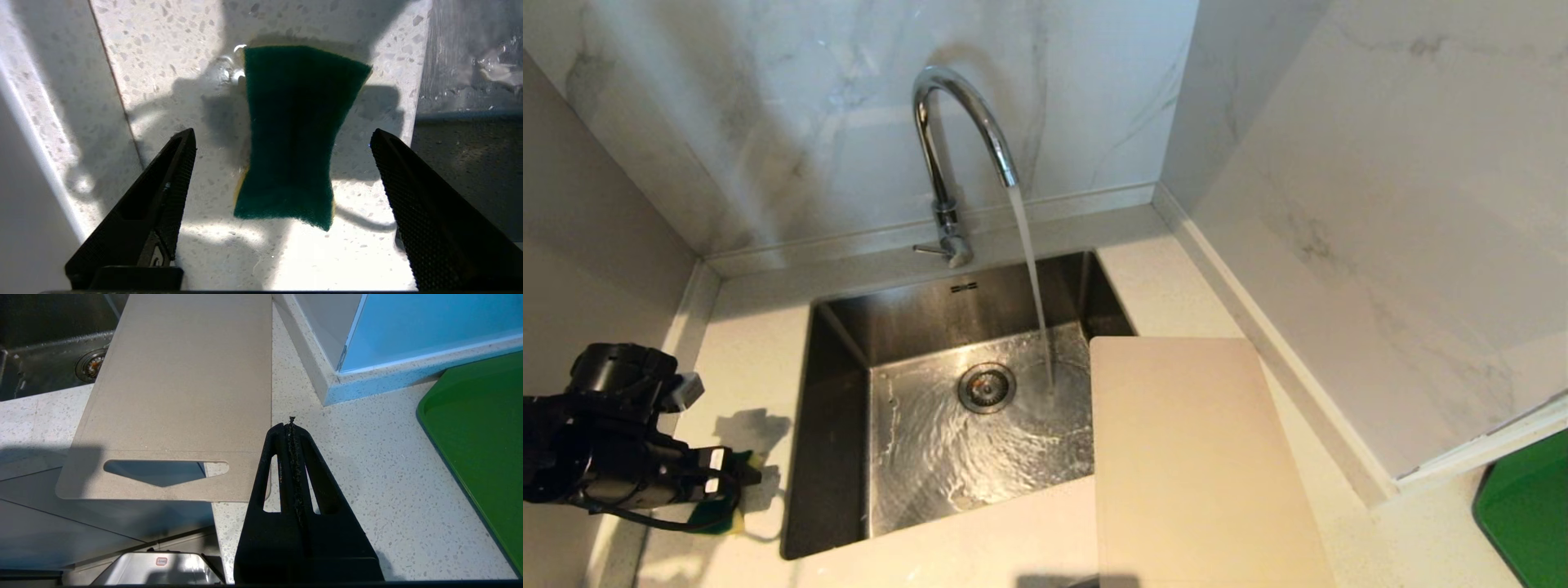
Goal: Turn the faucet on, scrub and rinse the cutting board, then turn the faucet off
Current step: Pick up the cleaning cloth
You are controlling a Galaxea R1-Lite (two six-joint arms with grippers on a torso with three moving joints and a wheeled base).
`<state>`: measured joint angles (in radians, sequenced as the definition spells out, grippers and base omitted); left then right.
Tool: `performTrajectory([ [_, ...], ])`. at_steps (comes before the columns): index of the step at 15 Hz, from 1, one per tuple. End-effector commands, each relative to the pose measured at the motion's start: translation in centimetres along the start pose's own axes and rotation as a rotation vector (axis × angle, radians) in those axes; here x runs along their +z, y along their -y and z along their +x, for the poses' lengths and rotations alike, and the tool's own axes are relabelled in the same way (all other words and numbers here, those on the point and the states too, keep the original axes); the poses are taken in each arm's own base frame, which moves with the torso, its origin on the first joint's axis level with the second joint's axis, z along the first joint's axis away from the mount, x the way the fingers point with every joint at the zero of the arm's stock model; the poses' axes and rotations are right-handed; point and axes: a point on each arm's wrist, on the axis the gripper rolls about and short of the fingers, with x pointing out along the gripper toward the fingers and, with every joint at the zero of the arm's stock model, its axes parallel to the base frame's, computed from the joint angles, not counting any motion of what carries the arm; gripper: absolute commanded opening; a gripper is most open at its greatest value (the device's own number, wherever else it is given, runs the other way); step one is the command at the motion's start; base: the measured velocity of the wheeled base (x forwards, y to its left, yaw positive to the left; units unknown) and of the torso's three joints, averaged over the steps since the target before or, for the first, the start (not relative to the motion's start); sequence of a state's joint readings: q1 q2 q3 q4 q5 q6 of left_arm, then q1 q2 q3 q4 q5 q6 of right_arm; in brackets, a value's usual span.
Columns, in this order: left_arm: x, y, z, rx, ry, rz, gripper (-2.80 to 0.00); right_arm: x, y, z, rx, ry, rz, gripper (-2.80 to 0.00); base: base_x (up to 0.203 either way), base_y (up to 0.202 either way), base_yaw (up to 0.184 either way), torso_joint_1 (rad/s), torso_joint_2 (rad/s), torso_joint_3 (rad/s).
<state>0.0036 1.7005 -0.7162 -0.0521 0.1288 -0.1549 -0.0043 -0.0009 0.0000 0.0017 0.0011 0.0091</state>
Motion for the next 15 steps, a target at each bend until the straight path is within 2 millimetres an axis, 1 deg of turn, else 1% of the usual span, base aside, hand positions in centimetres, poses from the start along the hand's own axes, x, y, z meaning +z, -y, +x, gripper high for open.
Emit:
performTrajectory([
  [1, 0.0, -0.2, 0.3, -0.022, -0.009, -0.012, 0.0, 0.0, 0.0, 0.0, 0.0, 0.001, 0.0, -2.8, 0.0, 0.0, 0.0, 0.0, 0.0, 0.0],
  [2, 0.1, -0.5, 0.4, -0.06, -0.011, -0.028, 0.0, 0.0, 0.0, 0.0, 0.0, 0.001, 0.0, -2.8, 0.0, 0.0, 0.0, 0.0, 0.0, 0.0],
  [4, -0.2, -0.8, 0.7, -0.073, -0.032, -0.037, 0.0, 0.0, 0.0, 0.0, 0.0, 0.001, 0.0, -2.8, 0.0, 0.0, 0.0, 0.0, 0.0, 0.0],
  [6, -0.6, -0.8, 1.1, -0.071, -0.053, -0.034, 0.0, 0.0, 0.0, 0.0, 0.0, 0.001, 0.0, -2.8, 0.0, 0.0, 0.0, 0.0, 0.0, 0.0],
  [12, -0.6, -0.7, 1.9, -0.076, -0.057, -0.032, 0.0, 0.0, 0.0, 0.0, 0.0, 0.001, 0.0, -2.8, 0.0, 0.0, 0.0, 0.0, 0.0, 0.0],
  [13, -0.6, -0.7, 2.0, -0.075, -0.06, -0.031, -2.8, 0.0, 0.0, 0.0, 0.0, 0.001, 0.0, -2.8, 0.0, 0.0, 0.0, 0.0, 0.0, 0.0],
  [15, -0.4, -0.7, 2.0, -0.08, -0.046, -0.038, -2.8, 0.0, 0.0, 0.0, 0.0, 0.001, 0.0, -2.8, 0.0, 0.0, 0.0, 0.0, 0.0, 0.0],
])
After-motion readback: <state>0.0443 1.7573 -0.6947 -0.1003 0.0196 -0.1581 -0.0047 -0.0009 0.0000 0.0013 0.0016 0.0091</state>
